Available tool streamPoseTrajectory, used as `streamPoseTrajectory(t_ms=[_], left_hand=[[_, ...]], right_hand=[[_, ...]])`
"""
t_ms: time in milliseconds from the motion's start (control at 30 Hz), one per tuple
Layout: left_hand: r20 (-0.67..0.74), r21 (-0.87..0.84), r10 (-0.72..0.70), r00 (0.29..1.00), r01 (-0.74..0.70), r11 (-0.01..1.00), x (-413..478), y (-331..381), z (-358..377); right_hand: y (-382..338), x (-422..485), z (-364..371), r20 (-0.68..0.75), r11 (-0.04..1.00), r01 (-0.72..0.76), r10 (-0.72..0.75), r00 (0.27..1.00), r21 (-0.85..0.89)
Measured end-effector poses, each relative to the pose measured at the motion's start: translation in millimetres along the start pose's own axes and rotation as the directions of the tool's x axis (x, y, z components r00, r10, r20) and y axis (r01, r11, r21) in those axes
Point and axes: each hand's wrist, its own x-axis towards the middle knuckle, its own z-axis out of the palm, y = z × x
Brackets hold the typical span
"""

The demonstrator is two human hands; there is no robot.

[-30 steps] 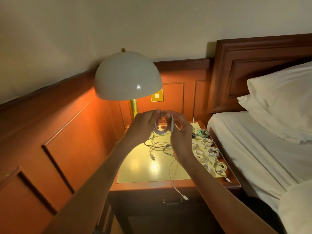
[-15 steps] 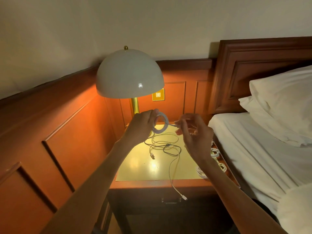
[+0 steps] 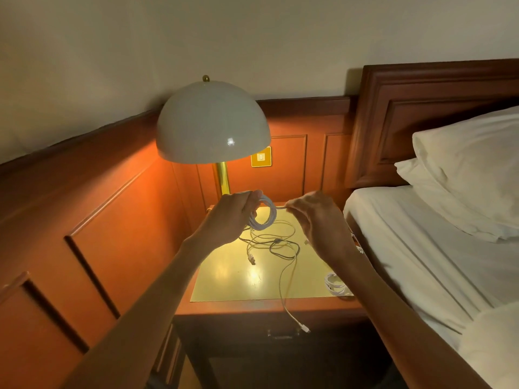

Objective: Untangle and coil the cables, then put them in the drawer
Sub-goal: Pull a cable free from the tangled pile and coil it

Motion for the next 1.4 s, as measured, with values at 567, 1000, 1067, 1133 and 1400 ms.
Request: streamPoseTrajectory(t_ms=[567,1000,1067,1133,1400], left_hand=[[-0.215,0.113,0.092,0.972,-0.069,0.991,-13.0,16.5,13.4],[-0.217,0.19,0.142,0.966,-0.101,0.977,-3.5,7.5,21.1],[-0.224,0.068,0.055,0.973,-0.041,0.997,0.4,3.1,24.9],[-0.193,0.018,0.02,0.981,-0.016,1.0,3.0,-0.1,22.9],[0.004,-0.264,-0.267,0.964,0.259,0.929,6.6,4.0,38.0]], right_hand=[[-30.6,0.8,9.8,0.746,-0.435,-0.617,0.245,0.62,0.656],[-40.9,10.0,5.5,0.757,-0.281,-0.703,0.274,0.594,0.653],[-43.4,14.2,7.8,0.723,-0.188,-0.717,0.379,0.578,0.671],[-42.8,15.8,8.5,0.691,-0.125,-0.719,0.426,0.584,0.684],[-42.9,18.1,25.0,0.475,0.783,-0.604,0.479,0.738,0.149]])
